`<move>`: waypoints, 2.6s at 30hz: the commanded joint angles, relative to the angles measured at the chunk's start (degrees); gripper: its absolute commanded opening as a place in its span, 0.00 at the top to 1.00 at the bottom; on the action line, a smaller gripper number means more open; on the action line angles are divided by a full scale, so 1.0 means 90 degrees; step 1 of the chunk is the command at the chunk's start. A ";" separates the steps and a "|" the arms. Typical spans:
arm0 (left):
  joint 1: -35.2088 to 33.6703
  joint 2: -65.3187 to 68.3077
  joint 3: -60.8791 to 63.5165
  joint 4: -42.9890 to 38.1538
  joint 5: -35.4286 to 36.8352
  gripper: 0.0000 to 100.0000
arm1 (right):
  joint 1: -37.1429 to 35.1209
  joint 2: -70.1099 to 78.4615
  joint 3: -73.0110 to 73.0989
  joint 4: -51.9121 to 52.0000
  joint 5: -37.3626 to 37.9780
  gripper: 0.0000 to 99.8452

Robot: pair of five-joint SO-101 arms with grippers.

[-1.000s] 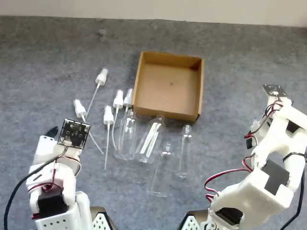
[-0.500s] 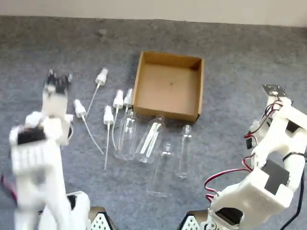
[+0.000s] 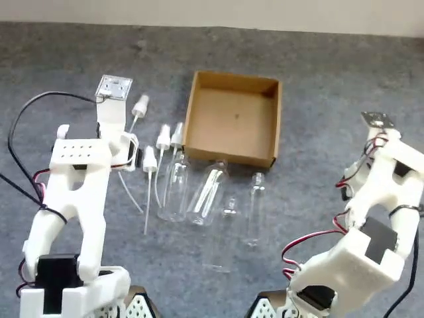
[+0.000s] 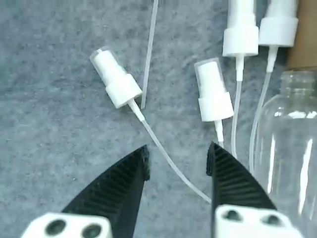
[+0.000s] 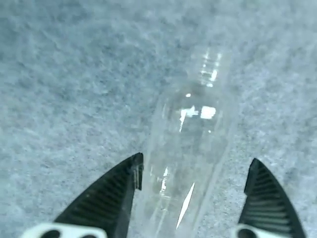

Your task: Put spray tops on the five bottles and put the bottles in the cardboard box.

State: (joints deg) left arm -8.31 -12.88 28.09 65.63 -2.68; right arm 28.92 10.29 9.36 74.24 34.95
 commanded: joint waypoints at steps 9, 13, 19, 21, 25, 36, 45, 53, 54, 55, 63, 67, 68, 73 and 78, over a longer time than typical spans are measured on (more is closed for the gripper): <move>-0.0190 0.0073 0.0435 -0.1153 0.0576 0.86 | -0.0376 0.0757 -0.1714 0.0317 -0.0791 0.72; -0.0298 0.0073 0.0493 -0.1211 0.0606 0.86 | -0.0376 0.1744 -0.2759 0.0874 -0.0830 0.72; -0.0308 0.0073 0.0503 -0.1211 0.0606 0.86 | -0.0376 0.2955 -0.4205 0.1509 -0.0840 0.76; -0.0308 0.0073 0.0503 -0.1211 0.0606 0.86 | -0.0376 0.3238 -0.4674 0.1636 -0.0840 0.78; -0.0308 0.0073 0.0513 -0.1211 0.0596 0.86 | -0.0386 0.3609 -0.5426 0.2164 -0.0850 0.88; -0.0523 0.0083 0.0513 -0.1201 0.0586 0.86 | -0.0366 0.3687 -0.7253 0.2994 -0.0830 1.00; -0.0503 0.0083 0.0913 -0.1748 0.0576 0.86 | -0.0073 0.3287 -0.7810 0.3013 -0.0830 0.84; -0.0493 0.0083 0.0952 -0.1797 0.0576 0.86 | 0.0982 0.0562 -0.4205 0.2965 0.0899 0.83; -0.0493 0.0083 0.0952 -0.1797 0.0576 0.86 | 0.1128 0.0288 -0.3678 0.2828 0.1221 0.83; -0.0484 0.0083 0.0952 -0.1797 0.0576 0.86 | 0.1236 0.0034 -0.3228 0.2681 0.1495 0.83; -0.0493 0.0083 0.0991 -0.1788 0.0576 0.86 | 0.3111 -0.1060 -0.1910 0.2085 0.3409 0.83; -0.0493 0.0083 0.0991 -0.1788 0.0576 0.86 | 0.3707 -0.0825 -0.1929 0.1832 0.3829 0.82; -0.0493 0.0083 0.0991 -0.1788 0.0576 0.86 | 0.3756 -0.0747 -0.1929 0.1841 0.3937 0.82; -0.0493 0.0083 0.0991 -0.1788 0.0576 0.86 | 0.3805 -0.0503 -0.1890 0.2398 0.4425 0.75; -0.0493 0.0083 0.0991 -0.1788 0.0576 0.86 | 0.3951 -0.0464 -0.1880 0.2730 0.4864 0.74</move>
State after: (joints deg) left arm -12.53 -11.91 37.23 50.42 2.42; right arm 63.12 6.77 -7.43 97.54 77.14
